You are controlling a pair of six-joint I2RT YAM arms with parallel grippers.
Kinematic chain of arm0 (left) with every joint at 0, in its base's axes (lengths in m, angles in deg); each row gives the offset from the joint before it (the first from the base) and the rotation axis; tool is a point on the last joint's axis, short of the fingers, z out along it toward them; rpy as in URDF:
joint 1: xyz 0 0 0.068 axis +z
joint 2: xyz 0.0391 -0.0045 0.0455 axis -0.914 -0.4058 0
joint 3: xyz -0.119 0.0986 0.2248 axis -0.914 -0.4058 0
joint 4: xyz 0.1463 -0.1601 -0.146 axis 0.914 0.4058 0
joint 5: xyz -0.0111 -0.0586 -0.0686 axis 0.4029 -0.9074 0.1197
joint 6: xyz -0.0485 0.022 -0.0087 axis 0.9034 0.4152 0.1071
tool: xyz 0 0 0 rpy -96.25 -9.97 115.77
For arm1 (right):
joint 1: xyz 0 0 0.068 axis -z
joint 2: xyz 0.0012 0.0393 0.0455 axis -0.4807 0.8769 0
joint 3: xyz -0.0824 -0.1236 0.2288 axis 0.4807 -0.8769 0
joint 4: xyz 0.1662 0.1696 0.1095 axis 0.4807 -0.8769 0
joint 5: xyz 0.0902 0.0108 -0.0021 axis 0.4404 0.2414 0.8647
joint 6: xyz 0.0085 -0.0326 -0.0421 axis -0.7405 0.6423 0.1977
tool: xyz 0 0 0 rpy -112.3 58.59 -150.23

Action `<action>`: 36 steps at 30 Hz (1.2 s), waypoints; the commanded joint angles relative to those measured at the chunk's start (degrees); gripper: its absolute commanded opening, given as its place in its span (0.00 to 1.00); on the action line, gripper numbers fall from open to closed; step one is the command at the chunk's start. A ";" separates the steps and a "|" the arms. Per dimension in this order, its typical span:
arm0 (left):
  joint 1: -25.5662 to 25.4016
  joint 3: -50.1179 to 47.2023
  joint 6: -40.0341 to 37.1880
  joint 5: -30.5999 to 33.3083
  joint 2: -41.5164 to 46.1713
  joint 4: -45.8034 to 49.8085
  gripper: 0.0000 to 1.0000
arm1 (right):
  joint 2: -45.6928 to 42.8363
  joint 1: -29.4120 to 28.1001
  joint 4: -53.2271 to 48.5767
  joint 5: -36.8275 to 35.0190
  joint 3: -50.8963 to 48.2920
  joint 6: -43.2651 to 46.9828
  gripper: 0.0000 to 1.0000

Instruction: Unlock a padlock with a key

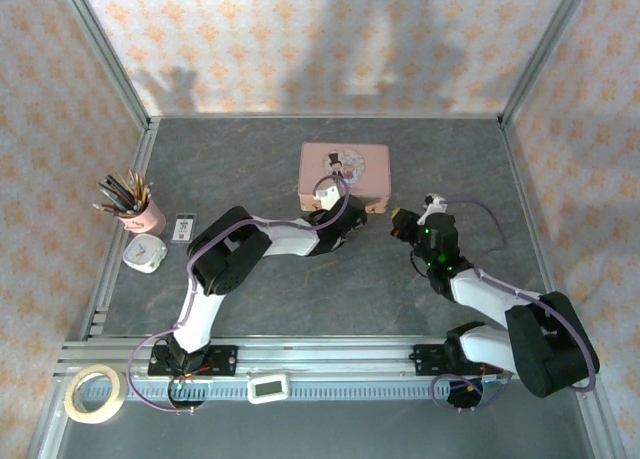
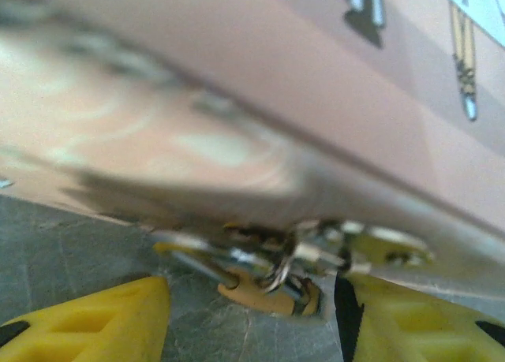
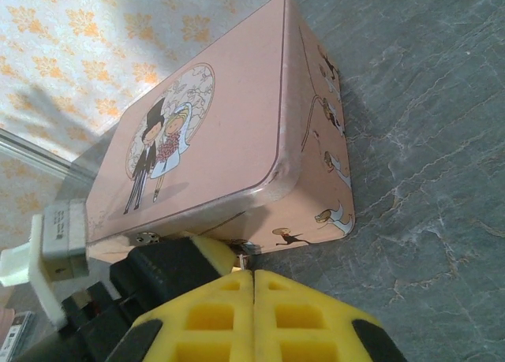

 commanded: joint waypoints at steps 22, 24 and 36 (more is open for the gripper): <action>4.28 -4.85 -29.27 -12.18 9.86 10.27 0.15 | 2.74 0.56 1.60 1.79 1.34 -0.13 0.00; 4.38 -5.58 -34.72 -11.47 10.72 12.95 0.17 | 3.08 0.53 1.67 1.93 1.51 -0.19 0.00; 10.00 -13.96 -31.85 -14.99 17.45 7.07 0.51 | 3.31 0.53 1.18 2.95 2.32 -0.82 0.00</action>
